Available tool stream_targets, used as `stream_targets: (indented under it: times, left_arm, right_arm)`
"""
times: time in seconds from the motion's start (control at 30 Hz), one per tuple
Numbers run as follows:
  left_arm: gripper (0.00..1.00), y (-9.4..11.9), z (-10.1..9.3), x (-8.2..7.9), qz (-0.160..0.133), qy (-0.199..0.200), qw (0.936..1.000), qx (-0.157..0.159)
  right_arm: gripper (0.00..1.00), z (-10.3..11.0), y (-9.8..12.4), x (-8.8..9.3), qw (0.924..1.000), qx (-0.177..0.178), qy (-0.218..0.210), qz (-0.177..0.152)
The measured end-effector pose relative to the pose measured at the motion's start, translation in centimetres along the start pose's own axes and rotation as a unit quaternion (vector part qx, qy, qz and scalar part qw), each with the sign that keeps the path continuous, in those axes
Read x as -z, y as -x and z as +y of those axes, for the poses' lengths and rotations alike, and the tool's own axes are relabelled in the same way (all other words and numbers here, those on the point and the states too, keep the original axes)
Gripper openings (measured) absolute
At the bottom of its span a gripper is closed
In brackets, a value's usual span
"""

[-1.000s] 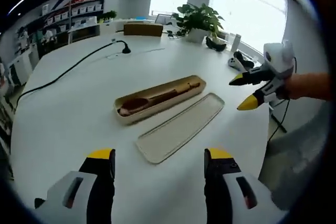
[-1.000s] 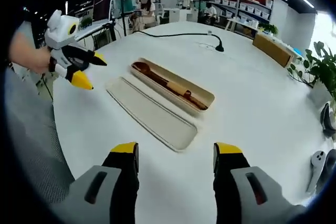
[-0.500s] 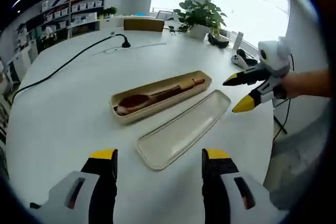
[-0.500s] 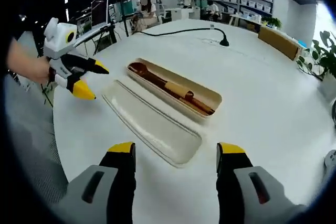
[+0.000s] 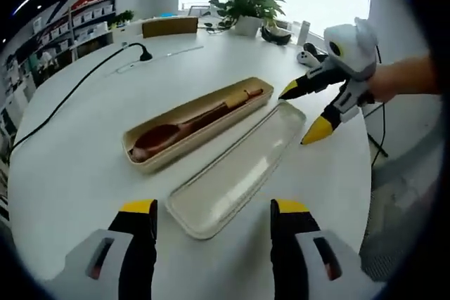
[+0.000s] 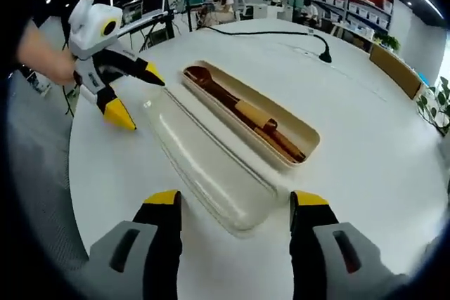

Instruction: Arrange the utensils inside the cutlery case until each visible utensil rests in its matching compartment.

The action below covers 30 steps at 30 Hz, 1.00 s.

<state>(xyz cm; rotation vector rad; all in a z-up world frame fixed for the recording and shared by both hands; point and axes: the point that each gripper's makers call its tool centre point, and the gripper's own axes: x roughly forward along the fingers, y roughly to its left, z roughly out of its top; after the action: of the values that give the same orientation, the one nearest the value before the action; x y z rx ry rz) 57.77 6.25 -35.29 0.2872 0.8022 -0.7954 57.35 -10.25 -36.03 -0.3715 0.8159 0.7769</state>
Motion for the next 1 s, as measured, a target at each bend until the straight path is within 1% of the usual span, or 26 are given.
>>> stream_targets:
  times: [0.07, 0.1, 0.13, 0.17, 0.3, 0.4, 0.53, 0.73, 0.77, 0.9, 0.93, 0.97, 1.0]
  left_arm:
    - [0.63, -0.3, -0.3, 0.1, 0.002, 0.004, 0.9999, 0.01]
    - [0.62, -0.4, 0.0, -0.5, -0.015, -0.003, 0.9999, 0.007]
    - [0.61, -0.3, 0.0, -0.1, -0.002, 0.001, 1.0, 0.005]
    - [0.61, -0.2, 0.0, 0.0, 0.002, 0.002, 1.0, 0.002]
    - [0.63, 0.1, -0.2, 0.5, 0.0, -0.009, 0.9999, -0.007]
    - [0.62, 0.6, -0.4, 1.2, 0.004, -0.015, 0.9998, -0.014]
    - [0.6, 1.3, -0.8, 2.1, 0.006, -0.017, 0.9996, -0.022]
    - [0.6, 2.4, -1.5, 3.2, 0.009, -0.013, 0.9996, -0.022]
    - [0.6, 2.6, -1.6, 3.6, 0.011, -0.013, 0.9996, -0.022]
    - [0.6, 3.2, -2.0, 4.4, 0.01, -0.021, 0.9996, -0.017]
    - [0.6, 3.3, -2.1, 4.4, 0.007, -0.022, 0.9996, -0.017]
    - [0.61, 3.3, -2.2, 4.4, 0.005, -0.022, 0.9996, -0.016]
    - [0.62, 3.2, -2.3, 4.3, 0.005, -0.021, 0.9997, -0.014]
  right_arm:
    - [0.55, -0.1, 0.2, -0.1, 0.9999, 0.006, -0.008, -0.003]
    - [0.53, -0.1, 0.3, -0.1, 0.9999, 0.007, -0.008, -0.003]
    - [0.53, 0.0, 0.2, 0.0, 0.9999, 0.009, -0.011, -0.004]
    - [0.53, 0.2, 0.2, 0.0, 0.9999, 0.01, -0.012, -0.004]
    - [0.52, 1.2, 0.4, 0.2, 0.9999, 0.012, -0.01, -0.004]
    - [0.51, 2.1, 0.8, 0.4, 1.0, 0.007, -0.004, 0.0]
    - [0.5, 3.1, 1.0, 0.8, 1.0, 0.001, 0.001, 0.001]
    - [0.49, 4.9, 1.5, 1.4, 0.9998, -0.01, 0.01, 0.014]
    - [0.48, 5.3, 1.6, 1.5, 0.9996, -0.014, 0.018, 0.017]
    - [0.48, 6.0, 1.8, 1.9, 0.9994, -0.021, 0.025, 0.014]
    - [0.49, 6.0, 1.8, 1.9, 0.9994, -0.015, 0.024, 0.019]
    - [0.51, 5.9, 1.9, 1.8, 0.9992, -0.011, 0.032, 0.02]
    - [0.53, 5.7, 2.0, 1.7, 0.998, -0.005, 0.059, 0.024]
